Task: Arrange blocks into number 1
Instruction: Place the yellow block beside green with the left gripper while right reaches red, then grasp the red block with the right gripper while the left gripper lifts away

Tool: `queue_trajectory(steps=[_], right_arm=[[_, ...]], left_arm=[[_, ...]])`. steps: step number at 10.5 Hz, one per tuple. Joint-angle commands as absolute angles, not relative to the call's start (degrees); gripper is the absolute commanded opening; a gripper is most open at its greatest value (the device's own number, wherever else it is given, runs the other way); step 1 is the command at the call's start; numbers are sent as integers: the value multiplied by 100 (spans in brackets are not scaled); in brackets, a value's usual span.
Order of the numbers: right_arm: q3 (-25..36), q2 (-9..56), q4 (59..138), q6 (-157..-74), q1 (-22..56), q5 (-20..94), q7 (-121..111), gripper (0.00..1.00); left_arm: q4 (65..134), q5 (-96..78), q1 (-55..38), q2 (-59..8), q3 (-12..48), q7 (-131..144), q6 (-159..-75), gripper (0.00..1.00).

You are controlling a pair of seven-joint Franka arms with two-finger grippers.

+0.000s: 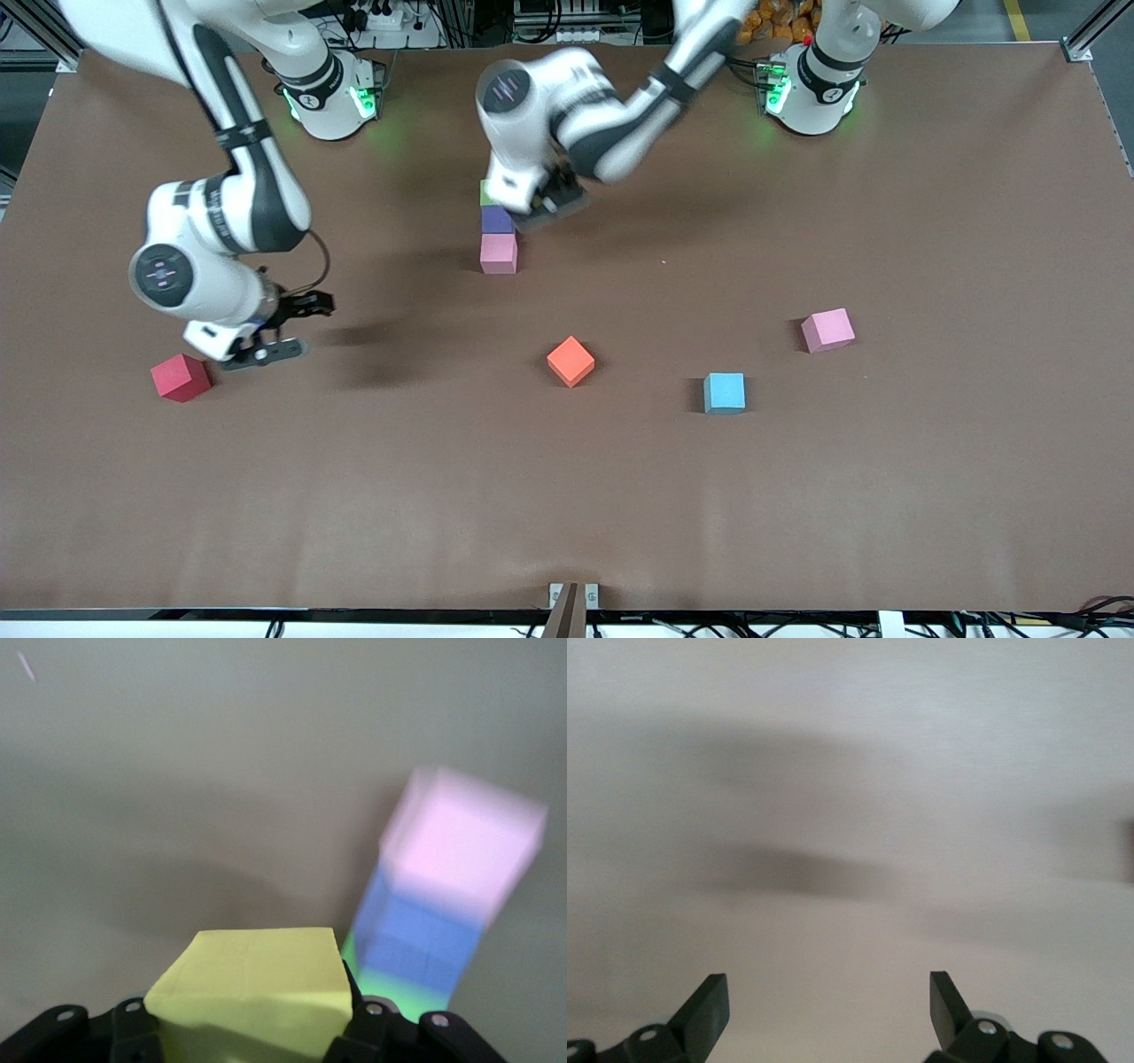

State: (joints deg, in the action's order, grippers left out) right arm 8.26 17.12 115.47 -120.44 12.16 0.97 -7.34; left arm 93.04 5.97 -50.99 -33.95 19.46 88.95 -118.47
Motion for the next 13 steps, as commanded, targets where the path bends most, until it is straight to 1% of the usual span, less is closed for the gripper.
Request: queue_trajectory(steps=[1, 2, 3, 4, 6, 8, 10, 11, 13], right_arm=[[765, 2161, 11137, -11901, 731, -26, -1018, 100], [773, 2267, 11066, -11813, 651, -35, -1141, 100], [773, 2372, 11031, -11804, 529, -70, -1334, 100], [782, 2434, 10917, -11812, 432, -349, -1797, 100], [922, 2784, 10383, -11821, 308, -729, -2764, 100], [940, 3101, 9951, -11839, 124, -738, -3320, 100], [949, 3225, 9792, -11839, 18, -756, -3384, 100], [949, 3234, 9756, -11839, -9, -756, -3366, 100], [958, 3234, 9747, -11848, -17, -738, -3357, 100]], left_arm=[[9246, 965, -5747, -3480, 1880, 8923, -11970, 0], [9255, 1141, -5896, -3515, 1985, 8590, -12066, 0], [9220, 1221, -6054, -3620, 1995, 8491, -12320, 0], [9211, 1352, -6204, -3734, 1978, 8482, -12644, 0], [9202, 1975, -6258, -4059, 2004, 8578, -12823, 0], [9193, 1969, -6240, -4183, 1986, 8491, -12972, 0], [9185, 1995, -6232, -4306, 1969, 8482, -13139, 0], [9176, 2013, -6214, -4394, 1934, 8403, -13348, 0], [8861, 2013, -6214, -4701, 1855, 8236, -13421, 0]])
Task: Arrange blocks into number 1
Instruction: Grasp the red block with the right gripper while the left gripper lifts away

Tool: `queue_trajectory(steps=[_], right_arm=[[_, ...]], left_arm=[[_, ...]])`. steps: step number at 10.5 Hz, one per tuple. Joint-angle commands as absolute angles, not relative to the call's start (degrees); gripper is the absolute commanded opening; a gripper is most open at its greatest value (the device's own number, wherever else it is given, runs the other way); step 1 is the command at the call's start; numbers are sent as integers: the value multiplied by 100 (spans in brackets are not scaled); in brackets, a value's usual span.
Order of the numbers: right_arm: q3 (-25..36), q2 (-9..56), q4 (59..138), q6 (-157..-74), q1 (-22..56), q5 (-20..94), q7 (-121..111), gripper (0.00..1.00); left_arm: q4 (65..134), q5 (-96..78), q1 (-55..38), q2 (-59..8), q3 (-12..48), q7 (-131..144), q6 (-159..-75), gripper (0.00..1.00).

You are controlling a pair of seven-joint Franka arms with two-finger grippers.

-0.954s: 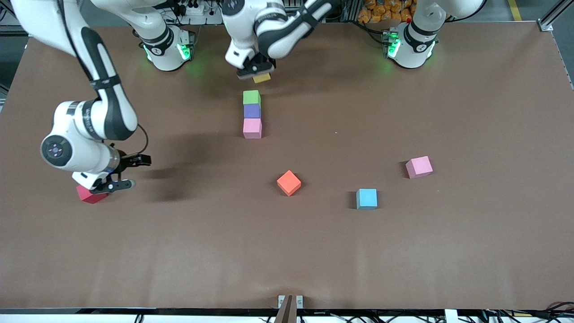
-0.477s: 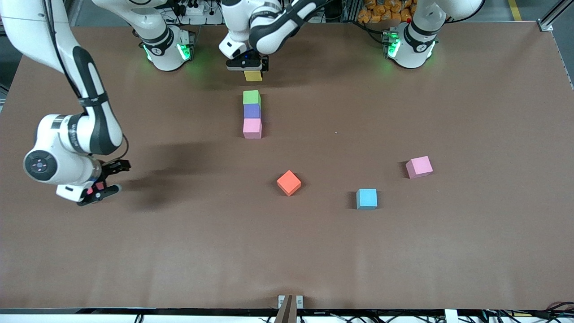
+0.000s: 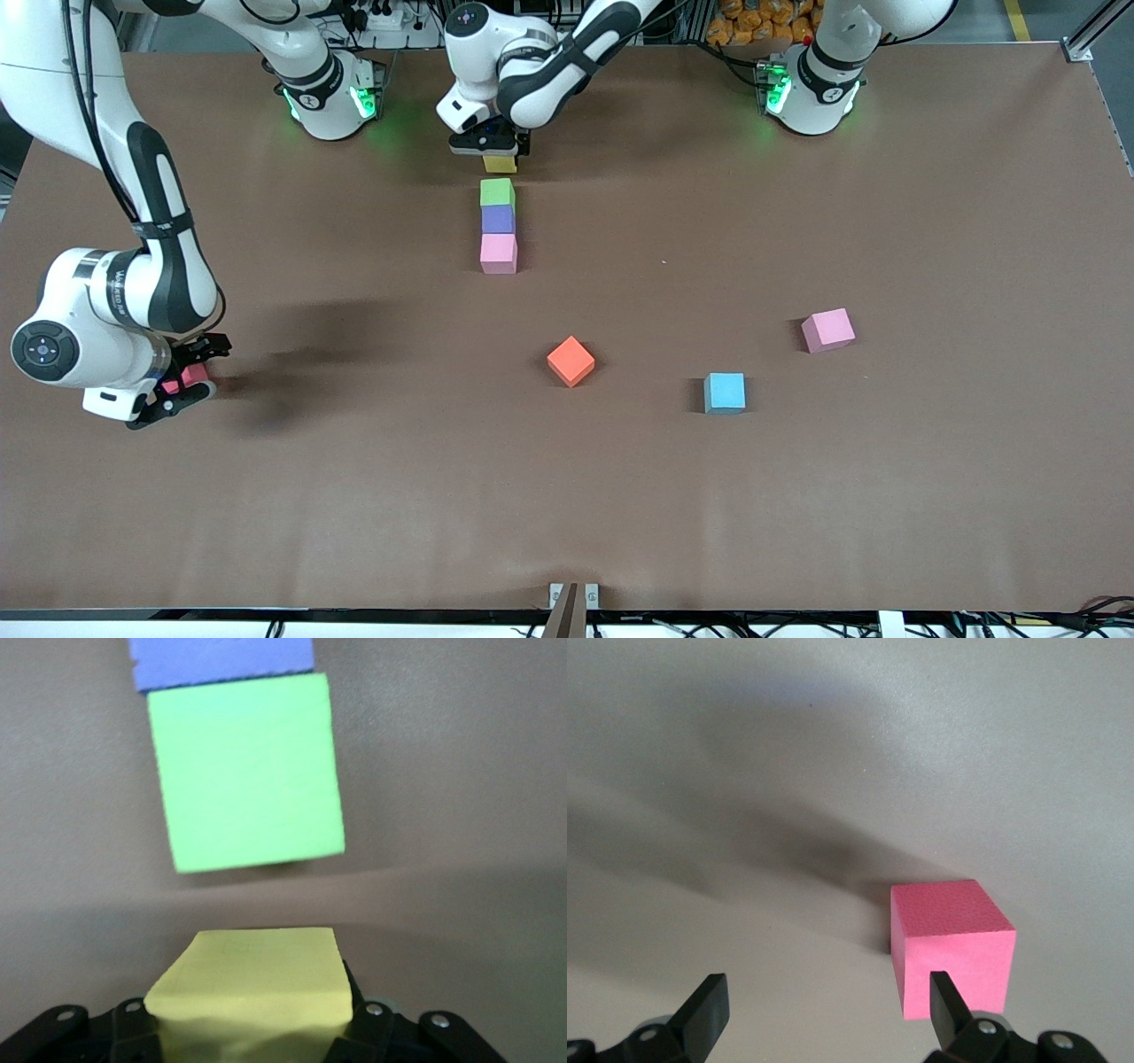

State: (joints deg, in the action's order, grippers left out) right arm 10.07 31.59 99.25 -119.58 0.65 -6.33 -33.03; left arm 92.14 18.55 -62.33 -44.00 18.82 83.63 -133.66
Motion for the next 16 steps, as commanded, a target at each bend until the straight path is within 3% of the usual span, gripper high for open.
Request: queue_trajectory(steps=[1, 6, 7, 8, 12, 16], right_arm=[[958, 3234, 9756, -11848, -18, -747, -3357, 100], [1151, 3753, 9299, -11935, -88, -773, -3832, 100], [1160, 3770, 9290, -11944, -97, -791, -4015, 100], [1221, 3840, 9212, -12040, -131, -782, -4260, 100], [1248, 3990, 9088, -12190, -202, -791, -4640, 100], [1248, 4052, 9088, -12287, -255, -756, -4711, 100]], left_arm=[[8825, 2013, -6214, -4772, 1802, 8209, -13421, 0], [8815, 2013, -6214, -4790, 1723, 8165, -13421, 0], [8815, 1995, -6214, -4799, 1723, 8209, -13421, 67], [8815, 2004, -6223, -4799, 1723, 8252, -13412, 100], [8587, 1960, -6214, -4598, 1696, 8419, -13220, 100], [8464, 1793, -6005, -4010, 1653, 8446, -12412, 100]])
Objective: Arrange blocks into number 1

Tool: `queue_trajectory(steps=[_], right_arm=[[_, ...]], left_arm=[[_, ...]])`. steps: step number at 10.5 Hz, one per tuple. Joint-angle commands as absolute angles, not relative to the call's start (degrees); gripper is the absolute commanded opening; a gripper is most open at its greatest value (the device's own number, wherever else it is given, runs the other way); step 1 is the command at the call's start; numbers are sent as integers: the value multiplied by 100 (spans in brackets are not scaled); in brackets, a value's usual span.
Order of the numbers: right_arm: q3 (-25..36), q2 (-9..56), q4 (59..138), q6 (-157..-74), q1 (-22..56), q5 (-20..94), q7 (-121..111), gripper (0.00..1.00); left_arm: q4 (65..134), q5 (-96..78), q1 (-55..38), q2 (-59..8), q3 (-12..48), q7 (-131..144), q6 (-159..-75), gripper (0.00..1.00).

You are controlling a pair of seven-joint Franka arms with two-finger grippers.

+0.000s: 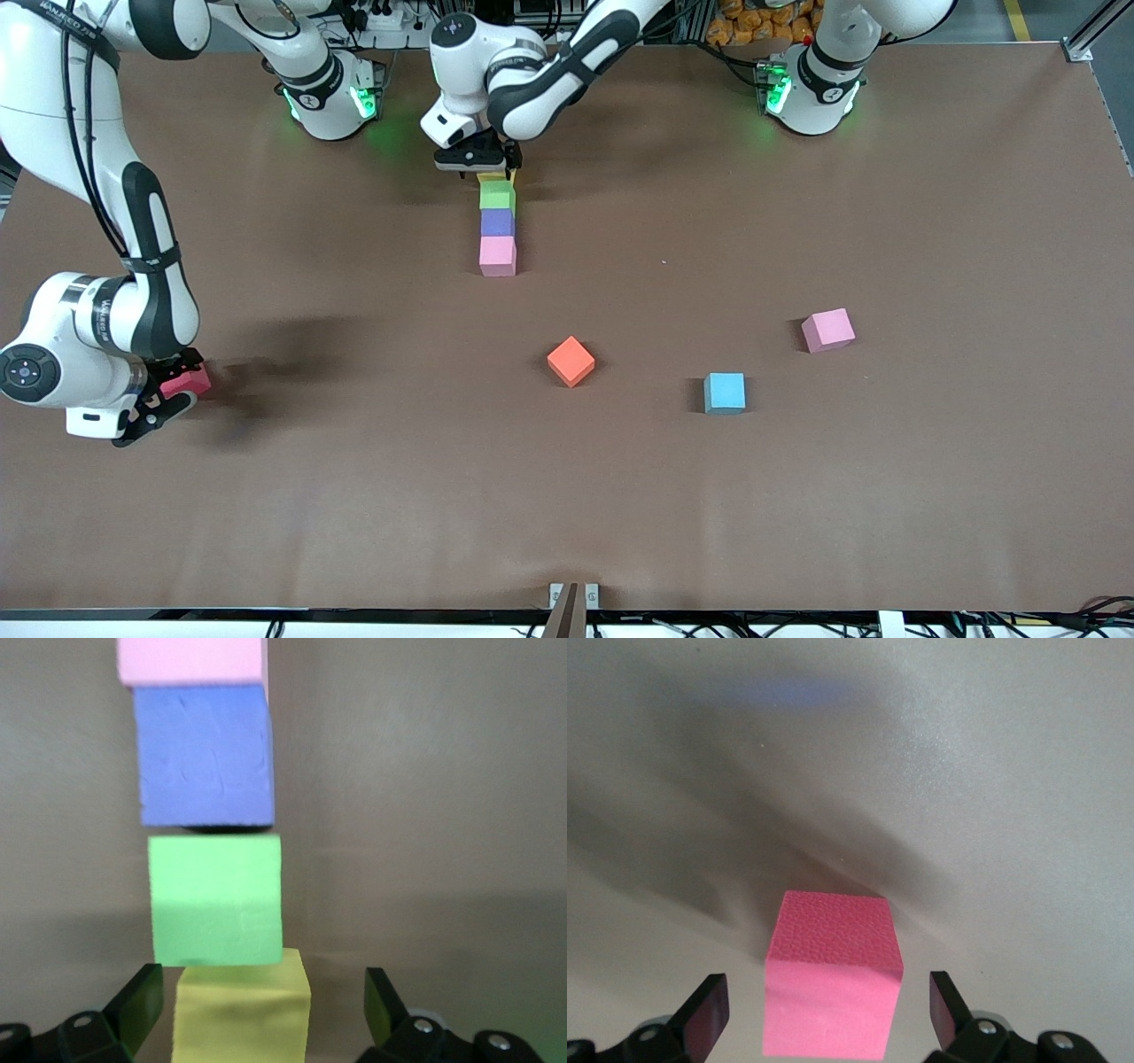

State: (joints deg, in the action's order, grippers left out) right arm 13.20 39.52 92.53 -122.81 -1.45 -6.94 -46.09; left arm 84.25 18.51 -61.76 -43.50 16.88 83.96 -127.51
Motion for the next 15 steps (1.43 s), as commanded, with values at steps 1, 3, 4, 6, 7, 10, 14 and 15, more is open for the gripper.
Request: queue_trajectory(steps=[1, 3, 4, 6, 7, 10, 14, 15], right_arm=[[1248, 4078, 9097, -12357, -255, -712, -4711, 100], [1239, 4183, 9132, -12436, -281, -651, -4676, 100], [1239, 4192, 9184, -12471, -351, -485, -4650, 100], [1257, 4219, 9246, -12428, -395, -98, -4623, 89], [1266, 4219, 9237, -12410, -396, -97, -4562, 75], [1257, 4158, 9220, -12244, -326, -88, -4333, 42], [1257, 3658, 9298, -11506, 384, 95, -2423, 41], [1257, 3465, 9473, -11357, 604, 453, -2017, 41]], left_arm=[[8473, 1784, -5751, -3834, 1652, 8446, -12349, 100], [8473, 1793, -5145, -3727, 1652, 8429, -12243, 100], [8473, 1828, -4767, -3753, 1652, 8403, -12243, 100], [8455, 1793, -4073, -3910, 1556, 8446, -12252, 100], [8438, 1767, -3765, -3989, 1512, 8446, -12278, 100], [8017, 1688, -3261, -4332, 1503, 8568, -12366, 100], [8016, 1564, -2507, -4175, 1503, 8395, -12357, 100], [8085, 1521, -2261, -4070, 1503, 7941, -12297, 100]])
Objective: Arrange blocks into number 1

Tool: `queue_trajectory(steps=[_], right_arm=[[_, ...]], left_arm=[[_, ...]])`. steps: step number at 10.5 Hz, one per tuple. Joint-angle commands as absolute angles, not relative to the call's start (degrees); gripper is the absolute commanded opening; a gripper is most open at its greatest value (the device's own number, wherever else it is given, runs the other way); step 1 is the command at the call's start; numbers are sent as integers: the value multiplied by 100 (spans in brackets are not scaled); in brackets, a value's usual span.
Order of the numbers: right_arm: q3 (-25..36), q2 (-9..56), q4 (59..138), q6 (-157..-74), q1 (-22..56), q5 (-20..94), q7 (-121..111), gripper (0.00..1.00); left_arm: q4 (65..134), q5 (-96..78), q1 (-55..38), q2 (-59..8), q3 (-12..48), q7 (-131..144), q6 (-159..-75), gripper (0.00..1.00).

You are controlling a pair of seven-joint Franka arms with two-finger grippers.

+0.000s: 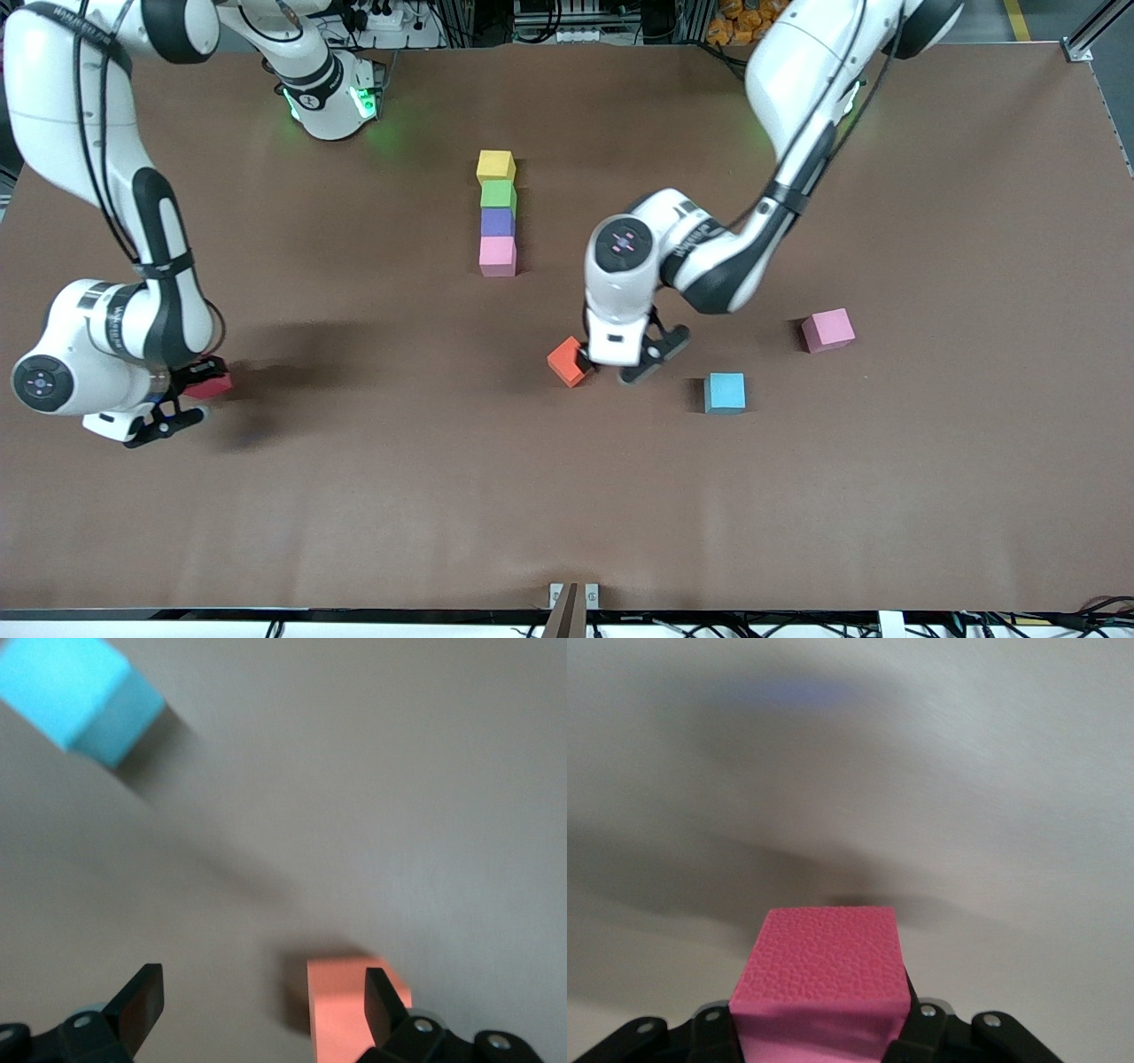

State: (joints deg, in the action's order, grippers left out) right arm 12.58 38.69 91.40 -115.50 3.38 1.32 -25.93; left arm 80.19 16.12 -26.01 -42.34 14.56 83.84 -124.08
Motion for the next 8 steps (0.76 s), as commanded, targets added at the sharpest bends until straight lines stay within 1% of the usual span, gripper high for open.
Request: queue_trajectory(steps=[1, 2, 5, 7, 8], right_arm=[[1257, 3324, 9675, -11347, 867, 762, -1691, 44], [1257, 3244, 9807, -11355, 1149, 982, -1322, 44], [1257, 3164, 9905, -11417, 2220, 1694, -13, 44], [1257, 3164, 9896, -11513, 2801, 2256, 368, 45], [1257, 3173, 9896, -11618, 3039, 2302, 508, 45]], left_arm=[[8164, 1494, -2015, -3948, 1503, 7589, -12096, 100], [8269, 1503, -1734, -3807, 1512, 7228, -11868, 100], [8691, 1494, -820, -3227, 1556, 5858, -11576, 100], [8710, 1468, -310, -3086, 1573, 5023, -11304, 100], [8919, 1250, -55, -2894, 1660, 4749, -11268, 100]])
